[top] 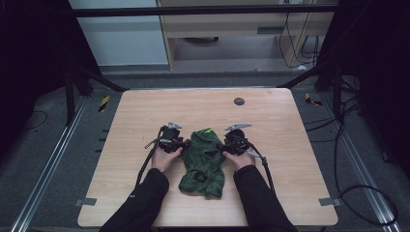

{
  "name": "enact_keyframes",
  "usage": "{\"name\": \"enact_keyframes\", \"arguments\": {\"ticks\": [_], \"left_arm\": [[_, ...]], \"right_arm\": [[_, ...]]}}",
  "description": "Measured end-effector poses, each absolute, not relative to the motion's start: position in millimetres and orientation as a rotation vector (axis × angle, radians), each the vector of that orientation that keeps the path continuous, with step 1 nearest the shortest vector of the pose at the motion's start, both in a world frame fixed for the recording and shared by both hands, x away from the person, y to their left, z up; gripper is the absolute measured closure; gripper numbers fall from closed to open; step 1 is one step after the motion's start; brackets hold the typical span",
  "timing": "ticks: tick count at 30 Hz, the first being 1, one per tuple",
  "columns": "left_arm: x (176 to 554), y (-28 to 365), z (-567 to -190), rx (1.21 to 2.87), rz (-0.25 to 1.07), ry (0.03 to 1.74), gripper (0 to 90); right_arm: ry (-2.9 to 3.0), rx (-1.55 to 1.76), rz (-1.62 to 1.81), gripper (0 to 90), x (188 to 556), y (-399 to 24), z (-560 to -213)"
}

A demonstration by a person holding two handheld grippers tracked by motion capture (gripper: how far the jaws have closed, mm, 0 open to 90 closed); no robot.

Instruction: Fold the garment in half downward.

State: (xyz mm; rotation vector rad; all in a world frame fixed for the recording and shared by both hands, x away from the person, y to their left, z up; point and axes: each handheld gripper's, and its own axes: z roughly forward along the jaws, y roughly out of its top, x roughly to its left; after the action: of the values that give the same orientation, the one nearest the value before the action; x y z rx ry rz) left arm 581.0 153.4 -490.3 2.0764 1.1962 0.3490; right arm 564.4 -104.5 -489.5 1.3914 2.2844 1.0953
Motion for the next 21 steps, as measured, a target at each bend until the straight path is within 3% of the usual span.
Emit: {"name": "enact_keyframes", "arguments": {"ticks": [21], "left_arm": [[573.2,138.2,-490.4,2.087,0.391,1.211,84.2]], "right_arm": [[2.329,1.398,1.086,83.5,565.4,-99.8,-493.6]]}}
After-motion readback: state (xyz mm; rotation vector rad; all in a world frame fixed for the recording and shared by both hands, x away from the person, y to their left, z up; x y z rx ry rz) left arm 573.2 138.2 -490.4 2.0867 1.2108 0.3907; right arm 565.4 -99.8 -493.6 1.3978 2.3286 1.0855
